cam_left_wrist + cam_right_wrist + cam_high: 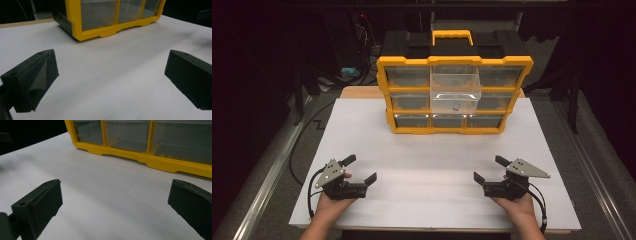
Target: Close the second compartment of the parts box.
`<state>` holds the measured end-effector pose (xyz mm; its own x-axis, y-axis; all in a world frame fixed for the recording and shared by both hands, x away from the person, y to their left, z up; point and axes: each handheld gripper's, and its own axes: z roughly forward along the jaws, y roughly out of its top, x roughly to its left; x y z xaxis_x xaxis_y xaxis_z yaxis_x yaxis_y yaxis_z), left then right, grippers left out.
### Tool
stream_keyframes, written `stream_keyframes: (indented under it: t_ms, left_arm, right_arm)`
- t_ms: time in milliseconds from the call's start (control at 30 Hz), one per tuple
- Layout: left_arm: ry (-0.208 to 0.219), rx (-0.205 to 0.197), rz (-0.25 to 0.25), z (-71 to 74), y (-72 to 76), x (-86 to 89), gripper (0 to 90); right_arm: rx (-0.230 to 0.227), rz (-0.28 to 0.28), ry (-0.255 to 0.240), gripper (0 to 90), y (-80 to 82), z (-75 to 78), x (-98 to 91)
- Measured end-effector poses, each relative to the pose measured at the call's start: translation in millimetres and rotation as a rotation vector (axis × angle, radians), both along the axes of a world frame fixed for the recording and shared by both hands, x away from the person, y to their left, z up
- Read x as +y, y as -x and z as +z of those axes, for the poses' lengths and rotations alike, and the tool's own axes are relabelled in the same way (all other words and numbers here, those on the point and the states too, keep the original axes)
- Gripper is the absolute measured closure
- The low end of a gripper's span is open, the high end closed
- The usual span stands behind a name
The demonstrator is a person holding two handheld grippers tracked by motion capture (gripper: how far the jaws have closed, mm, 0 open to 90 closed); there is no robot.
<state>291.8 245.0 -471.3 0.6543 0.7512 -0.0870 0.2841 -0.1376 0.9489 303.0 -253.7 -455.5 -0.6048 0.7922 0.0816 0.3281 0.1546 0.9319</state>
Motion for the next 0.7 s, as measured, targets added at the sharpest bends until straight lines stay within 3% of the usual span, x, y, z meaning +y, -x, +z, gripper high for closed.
stream_keyframes:
  t_ms: [400,467,567,700]
  left_arm:
    - [-0.003,-0.018,-0.002,4.2,2.2,2.9,0.3]
    - [-0.002,-0.019,0.0,4.3,2.4,3.0,0.3]
    - [0.008,-0.02,0.003,4.4,2.2,3.2,0.3]
    - [0.0,-0.016,-0.005,4.0,2.4,2.3,0.3]
  right_arm:
    - [-0.011,-0.008,0.048,0.8,4.9,2.0,1.1]
    - [-0.007,-0.009,0.036,1.7,5.2,1.6,-0.7]
    - [0.003,-0.013,0.008,5.3,3.6,1.3,-4.5]
    - [-0.009,-0.008,0.047,10.6,4.8,1.2,-2.8]
